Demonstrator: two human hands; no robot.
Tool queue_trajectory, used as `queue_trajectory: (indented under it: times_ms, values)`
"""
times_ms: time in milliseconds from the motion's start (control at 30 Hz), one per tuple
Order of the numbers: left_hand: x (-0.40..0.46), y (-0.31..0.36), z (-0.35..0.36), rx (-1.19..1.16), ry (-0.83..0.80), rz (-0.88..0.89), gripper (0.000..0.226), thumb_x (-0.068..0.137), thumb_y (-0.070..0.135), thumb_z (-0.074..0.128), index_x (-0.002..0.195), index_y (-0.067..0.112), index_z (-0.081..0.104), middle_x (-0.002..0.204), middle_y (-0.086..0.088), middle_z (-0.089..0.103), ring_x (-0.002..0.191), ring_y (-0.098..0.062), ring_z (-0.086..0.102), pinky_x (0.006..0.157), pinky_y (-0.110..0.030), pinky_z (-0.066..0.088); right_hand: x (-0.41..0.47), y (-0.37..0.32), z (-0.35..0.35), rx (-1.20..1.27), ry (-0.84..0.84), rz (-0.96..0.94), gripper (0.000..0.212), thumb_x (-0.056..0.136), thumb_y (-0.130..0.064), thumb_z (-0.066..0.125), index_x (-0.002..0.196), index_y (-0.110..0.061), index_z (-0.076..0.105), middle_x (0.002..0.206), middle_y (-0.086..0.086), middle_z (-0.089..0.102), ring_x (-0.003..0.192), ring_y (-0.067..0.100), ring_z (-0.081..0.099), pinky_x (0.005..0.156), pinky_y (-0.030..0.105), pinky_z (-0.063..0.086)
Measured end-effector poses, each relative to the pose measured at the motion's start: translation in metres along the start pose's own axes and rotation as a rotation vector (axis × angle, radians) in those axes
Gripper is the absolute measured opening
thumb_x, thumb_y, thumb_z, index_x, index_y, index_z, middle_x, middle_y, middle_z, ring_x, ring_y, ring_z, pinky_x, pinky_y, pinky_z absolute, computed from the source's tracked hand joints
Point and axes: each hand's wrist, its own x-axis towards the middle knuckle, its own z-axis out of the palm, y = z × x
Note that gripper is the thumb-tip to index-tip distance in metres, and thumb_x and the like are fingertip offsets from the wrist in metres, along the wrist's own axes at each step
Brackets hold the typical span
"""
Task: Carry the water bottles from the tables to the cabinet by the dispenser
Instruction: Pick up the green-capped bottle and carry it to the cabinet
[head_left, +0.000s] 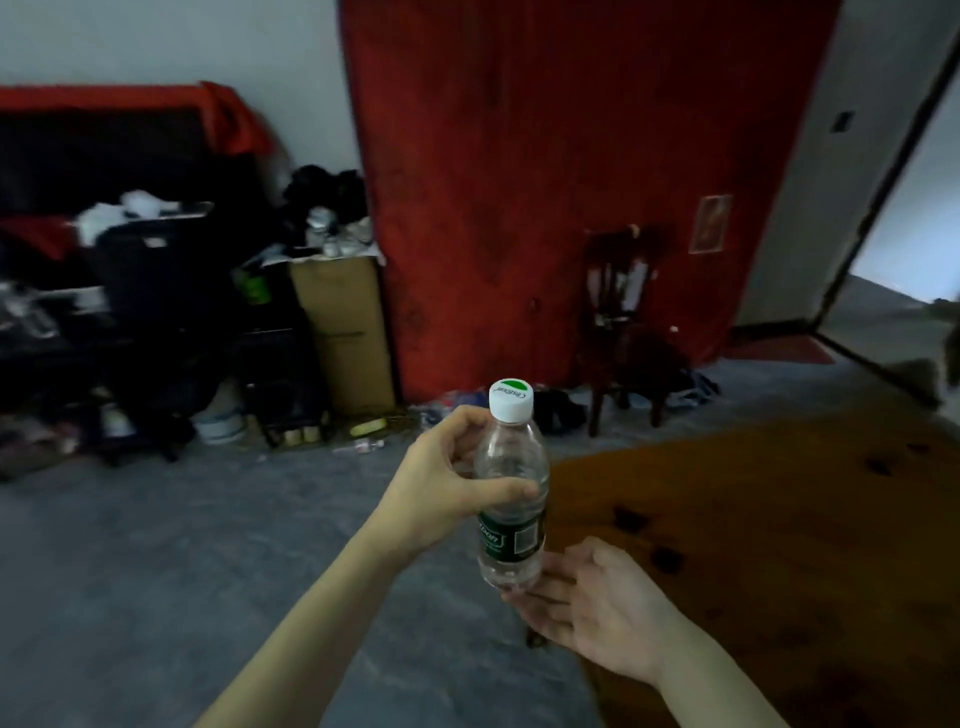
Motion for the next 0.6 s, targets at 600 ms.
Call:
queue_trajectory:
  times_ms: [600]
  values:
    - [-0.161,-0.036,-0.236,0.030,0.453,-0.207,0.060,0.054,0.037,0.091,0.109,0.035,0.067,0.107,0.001,0.074,0.101,-0.023,0.073,0.095,-0.049,0.058,0.100,0.137,0.242,-0.182,-0.299,0.319,0.048,0.089,-0.035,0.046,0.109,0.008,0.055,0.088,0.033,0.067,0.081,0.039,0.064,0.069,0.041,0.051]
